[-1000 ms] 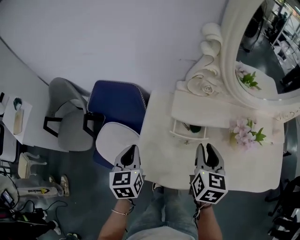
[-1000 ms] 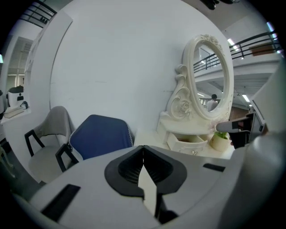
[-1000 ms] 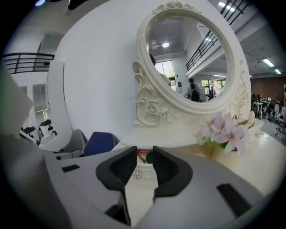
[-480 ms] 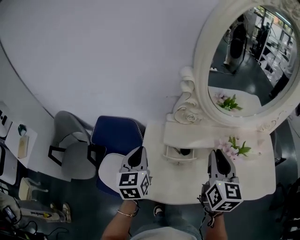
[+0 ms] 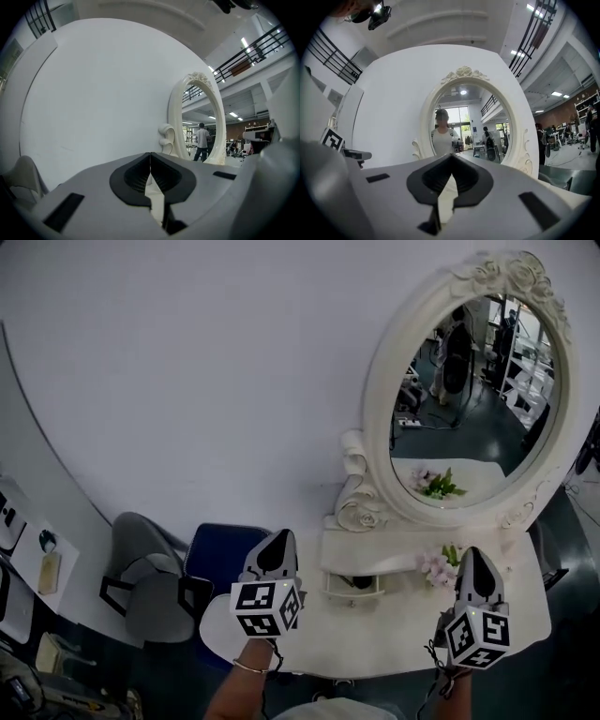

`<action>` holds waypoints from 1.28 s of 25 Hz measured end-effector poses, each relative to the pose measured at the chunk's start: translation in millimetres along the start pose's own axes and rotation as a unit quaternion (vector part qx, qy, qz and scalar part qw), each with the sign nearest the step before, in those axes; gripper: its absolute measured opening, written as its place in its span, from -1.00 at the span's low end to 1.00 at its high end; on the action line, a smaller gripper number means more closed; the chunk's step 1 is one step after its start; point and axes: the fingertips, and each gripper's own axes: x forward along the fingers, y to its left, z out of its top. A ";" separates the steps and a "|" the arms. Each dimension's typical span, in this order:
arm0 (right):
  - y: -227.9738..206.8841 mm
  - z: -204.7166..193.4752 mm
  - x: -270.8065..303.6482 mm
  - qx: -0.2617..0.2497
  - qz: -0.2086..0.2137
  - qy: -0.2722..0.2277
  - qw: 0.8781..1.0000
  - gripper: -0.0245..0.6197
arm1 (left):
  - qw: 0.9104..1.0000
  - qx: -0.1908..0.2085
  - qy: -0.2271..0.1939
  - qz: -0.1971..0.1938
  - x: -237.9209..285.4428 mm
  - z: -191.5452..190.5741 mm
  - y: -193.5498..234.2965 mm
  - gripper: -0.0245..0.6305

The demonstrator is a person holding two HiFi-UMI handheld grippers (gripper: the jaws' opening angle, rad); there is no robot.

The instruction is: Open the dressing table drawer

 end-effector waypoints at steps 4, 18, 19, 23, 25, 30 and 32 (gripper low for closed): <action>-12.0 11.7 -6.2 -0.007 0.001 -0.018 1.000 -0.90 | 1.000 0.005 -0.016 -0.007 2.9 18.2 -4.3 -0.87; -46.9 -8.1 -21.1 0.005 -0.017 0.004 1.000 -0.90 | 1.000 0.000 -0.002 0.004 -1.2 -1.3 -7.0 -0.87; -46.2 -9.2 -20.8 -0.004 -0.017 0.007 1.000 -0.90 | 1.000 0.000 0.000 0.004 -1.4 -2.4 -7.6 -0.87; -45.4 -12.4 -19.4 -0.039 -0.026 0.025 0.999 -0.91 | 1.000 0.003 0.004 0.004 -2.6 -5.1 -10.7 -0.87; -46.8 -12.6 -19.1 -0.032 -0.026 0.025 0.999 -0.91 | 1.000 0.004 0.006 0.003 -3.1 -7.1 -12.7 -0.87; -48.2 -16.3 -21.6 -0.024 -0.027 0.028 0.999 -0.91 | 1.000 0.006 0.016 0.004 -5.6 -15.7 -14.8 -0.87; -47.6 -16.4 -23.1 -0.023 -0.026 0.029 0.999 -0.91 | 1.000 0.006 0.020 0.004 -7.2 -18.2 -15.3 -0.87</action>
